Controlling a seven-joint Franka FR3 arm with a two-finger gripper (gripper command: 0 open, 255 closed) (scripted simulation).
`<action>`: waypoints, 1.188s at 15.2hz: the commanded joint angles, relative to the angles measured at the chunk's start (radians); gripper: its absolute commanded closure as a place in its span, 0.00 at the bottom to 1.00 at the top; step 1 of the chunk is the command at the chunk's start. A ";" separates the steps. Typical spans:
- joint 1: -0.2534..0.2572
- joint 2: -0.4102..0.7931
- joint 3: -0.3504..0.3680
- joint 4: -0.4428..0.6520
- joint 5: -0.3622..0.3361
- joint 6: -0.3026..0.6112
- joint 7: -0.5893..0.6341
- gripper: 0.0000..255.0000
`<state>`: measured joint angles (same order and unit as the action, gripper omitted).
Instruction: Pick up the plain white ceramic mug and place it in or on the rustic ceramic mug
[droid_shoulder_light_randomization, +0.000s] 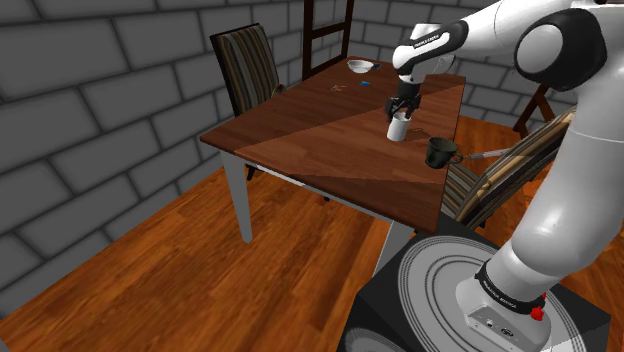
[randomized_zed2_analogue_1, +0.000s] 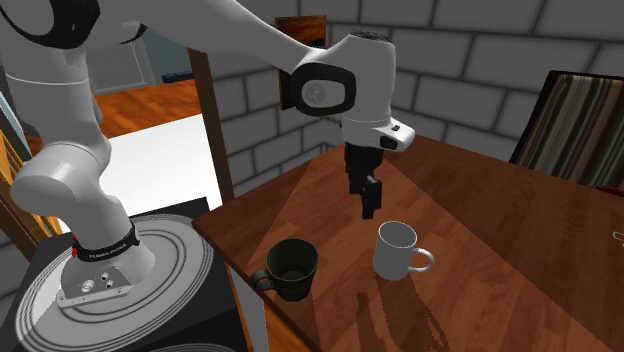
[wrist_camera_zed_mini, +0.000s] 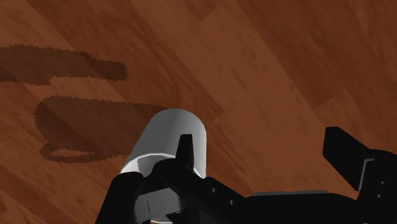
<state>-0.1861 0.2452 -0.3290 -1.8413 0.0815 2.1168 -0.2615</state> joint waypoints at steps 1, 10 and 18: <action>-0.019 0.067 -0.002 0.073 0.024 0.003 -0.016 0.00; -0.074 0.239 0.008 0.220 0.082 0.041 -0.051 0.00; -0.076 0.257 0.011 0.212 0.089 0.066 -0.055 0.00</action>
<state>-0.2626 0.5017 -0.3176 -1.6293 0.1704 2.1826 -0.3168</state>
